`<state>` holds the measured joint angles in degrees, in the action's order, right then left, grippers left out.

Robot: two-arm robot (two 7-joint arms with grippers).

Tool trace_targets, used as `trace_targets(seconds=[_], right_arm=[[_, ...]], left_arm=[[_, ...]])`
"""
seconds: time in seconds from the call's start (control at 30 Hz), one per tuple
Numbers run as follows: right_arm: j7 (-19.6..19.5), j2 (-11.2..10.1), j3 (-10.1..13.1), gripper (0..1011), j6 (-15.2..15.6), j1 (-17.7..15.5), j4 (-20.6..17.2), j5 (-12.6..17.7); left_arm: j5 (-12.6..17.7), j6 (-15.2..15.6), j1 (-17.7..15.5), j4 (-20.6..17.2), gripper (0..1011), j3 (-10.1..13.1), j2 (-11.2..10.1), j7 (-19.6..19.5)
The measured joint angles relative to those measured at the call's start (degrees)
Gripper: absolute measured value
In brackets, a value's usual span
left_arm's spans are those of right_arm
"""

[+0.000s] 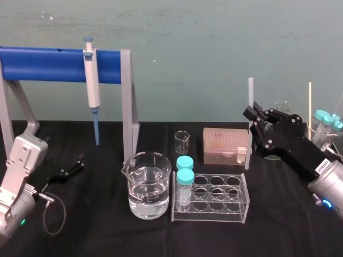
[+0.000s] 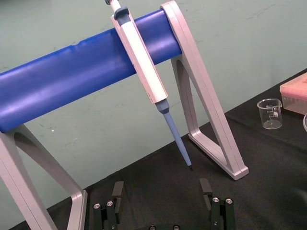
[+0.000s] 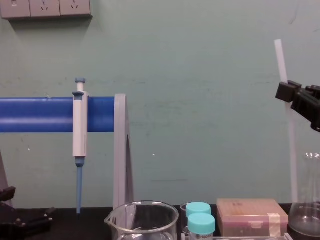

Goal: Pick up the stirring rod with one hand, then place it down.

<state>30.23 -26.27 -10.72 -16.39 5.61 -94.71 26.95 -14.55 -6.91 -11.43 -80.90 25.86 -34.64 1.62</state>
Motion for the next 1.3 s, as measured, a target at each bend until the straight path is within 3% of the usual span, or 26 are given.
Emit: trace_targets(seconds=[0.2, 0.37, 0.7, 1.3], right_arm=[[7.3, -0.2, -0.3, 61, -3.1, 0.4, 2.9, 7.2], [10.6, -0.8, -0.8, 61, -4.4, 0.5, 4.7, 10.2], [10.1, -1.3, -1.7, 61, -4.8, 0.2, 7.9, 9.8], [9.5, -0.3, -3.6, 62, -4.9, 2.0, 12.9, 7.6]], left_arm=[[0.0, 0.0, 0.0, 0.0, 1000, 0.0, 0.0, 0.0], [0.0, 0.0, 0.0, 0.0, 1000, 0.0, 0.0, 0.0], [0.0, 0.0, 0.0, 0.0, 1000, 0.0, 0.0, 0.0], [0.0, 0.0, 0.0, 0.0, 1000, 0.0, 0.0, 0.0]])
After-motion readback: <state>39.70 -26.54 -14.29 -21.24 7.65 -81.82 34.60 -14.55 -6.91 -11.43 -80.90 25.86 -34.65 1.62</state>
